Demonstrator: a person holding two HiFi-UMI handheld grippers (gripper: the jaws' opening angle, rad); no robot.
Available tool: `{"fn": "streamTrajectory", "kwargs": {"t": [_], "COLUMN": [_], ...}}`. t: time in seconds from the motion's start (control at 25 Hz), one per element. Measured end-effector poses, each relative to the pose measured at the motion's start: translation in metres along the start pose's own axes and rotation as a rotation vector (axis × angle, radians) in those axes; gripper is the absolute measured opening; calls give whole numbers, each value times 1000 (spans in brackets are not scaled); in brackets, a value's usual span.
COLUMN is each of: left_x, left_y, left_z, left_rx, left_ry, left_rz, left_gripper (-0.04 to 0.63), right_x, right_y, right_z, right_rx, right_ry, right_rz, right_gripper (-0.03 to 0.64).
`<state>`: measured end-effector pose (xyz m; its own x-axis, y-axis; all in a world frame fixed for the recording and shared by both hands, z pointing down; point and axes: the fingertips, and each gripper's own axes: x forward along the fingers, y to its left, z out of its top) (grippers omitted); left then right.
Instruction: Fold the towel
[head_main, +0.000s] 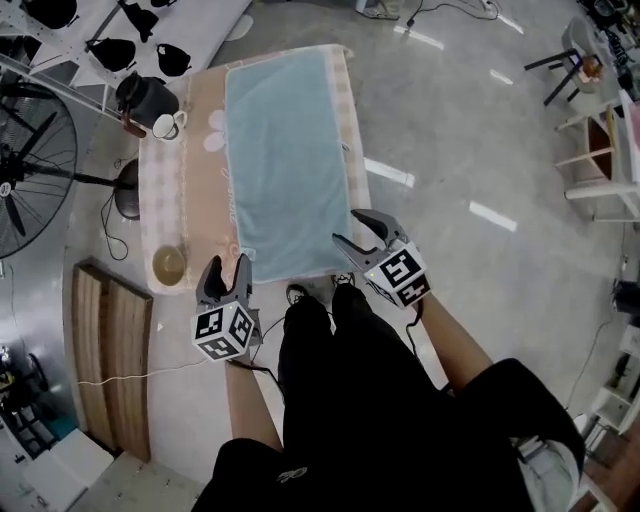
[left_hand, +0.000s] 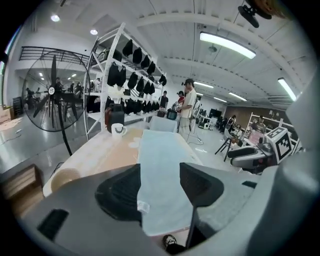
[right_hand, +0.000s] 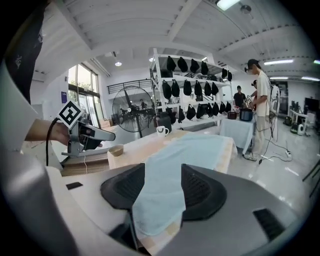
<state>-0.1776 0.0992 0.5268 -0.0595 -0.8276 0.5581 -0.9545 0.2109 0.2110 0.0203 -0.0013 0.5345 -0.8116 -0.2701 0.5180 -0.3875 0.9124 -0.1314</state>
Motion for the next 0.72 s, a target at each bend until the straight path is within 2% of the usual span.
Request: {"fn": "streamTrajectory", "kwargs": {"t": [0.24, 0.56, 0.72], "left_x": [21, 40, 47], "left_y": [26, 32, 38], "left_z": [-56, -116, -137], "left_rx": [15, 70, 147], "left_ry": [161, 303, 367], "left_rz": [-53, -161, -198], "left_gripper": [227, 227, 227], "right_x": [16, 33, 40], "right_y": [5, 36, 36], "right_z": [-47, -114, -142], "right_rx": [76, 142, 157], "right_ry": [109, 264, 324], "right_rz": [-45, -105, -144], "right_gripper": [207, 207, 207]}}
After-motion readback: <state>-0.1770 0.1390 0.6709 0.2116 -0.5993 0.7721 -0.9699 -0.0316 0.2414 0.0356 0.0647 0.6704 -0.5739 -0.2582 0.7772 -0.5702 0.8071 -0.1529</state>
